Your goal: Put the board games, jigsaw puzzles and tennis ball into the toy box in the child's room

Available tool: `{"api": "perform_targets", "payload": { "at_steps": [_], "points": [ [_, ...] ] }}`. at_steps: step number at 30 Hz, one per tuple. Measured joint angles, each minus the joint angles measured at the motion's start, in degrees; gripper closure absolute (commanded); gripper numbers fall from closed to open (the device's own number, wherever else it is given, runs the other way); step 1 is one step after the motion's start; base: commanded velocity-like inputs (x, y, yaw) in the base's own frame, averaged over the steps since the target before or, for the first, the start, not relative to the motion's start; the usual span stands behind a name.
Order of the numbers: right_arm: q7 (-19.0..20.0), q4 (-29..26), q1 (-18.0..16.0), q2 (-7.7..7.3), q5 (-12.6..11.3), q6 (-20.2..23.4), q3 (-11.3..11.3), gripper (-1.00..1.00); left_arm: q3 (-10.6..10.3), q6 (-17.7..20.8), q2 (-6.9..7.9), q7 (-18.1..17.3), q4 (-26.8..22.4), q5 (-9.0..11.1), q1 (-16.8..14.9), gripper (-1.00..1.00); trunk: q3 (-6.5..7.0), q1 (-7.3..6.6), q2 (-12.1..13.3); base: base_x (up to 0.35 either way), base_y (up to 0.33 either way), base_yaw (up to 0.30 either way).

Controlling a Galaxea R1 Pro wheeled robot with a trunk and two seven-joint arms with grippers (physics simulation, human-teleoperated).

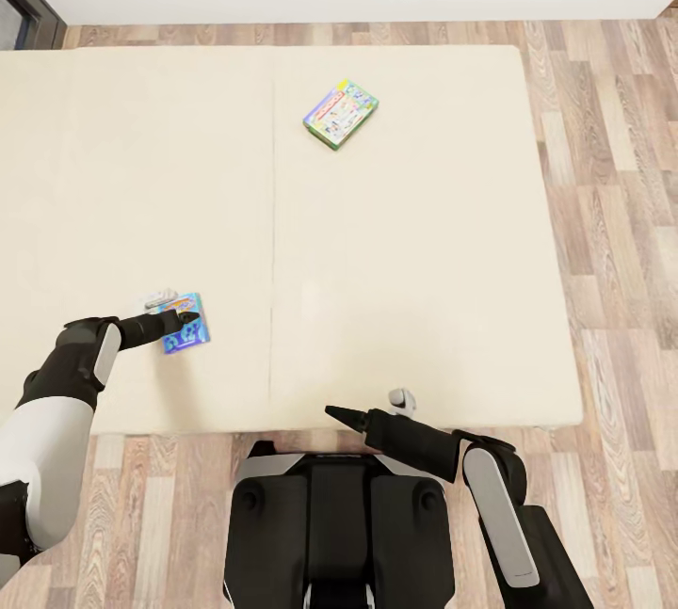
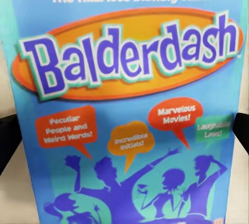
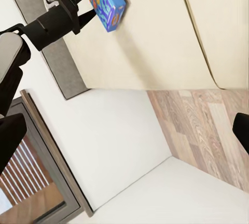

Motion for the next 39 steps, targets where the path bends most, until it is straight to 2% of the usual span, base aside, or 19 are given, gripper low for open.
{"api": "perform_targets", "payload": {
  "at_steps": [19, 39],
  "points": [
    [-0.26, 0.00, -0.05, 0.08, 0.00, 0.00, 0.00, -1.00, -0.02, -0.07, 0.00, 0.06, 0.00, -0.03, 0.00, -1.00, 0.00, 0.00, 0.00, 0.000, -0.008, 0.000],
    [-0.27, 0.00, -0.04, 0.09, -0.01, 0.00, 0.00, -1.00, -0.05, -0.19, -0.04, 0.21, -0.12, -0.21, -0.05, -1.00, 0.00, -0.02, -0.03, 0.000, -0.141, 0.000]
  ]
}}
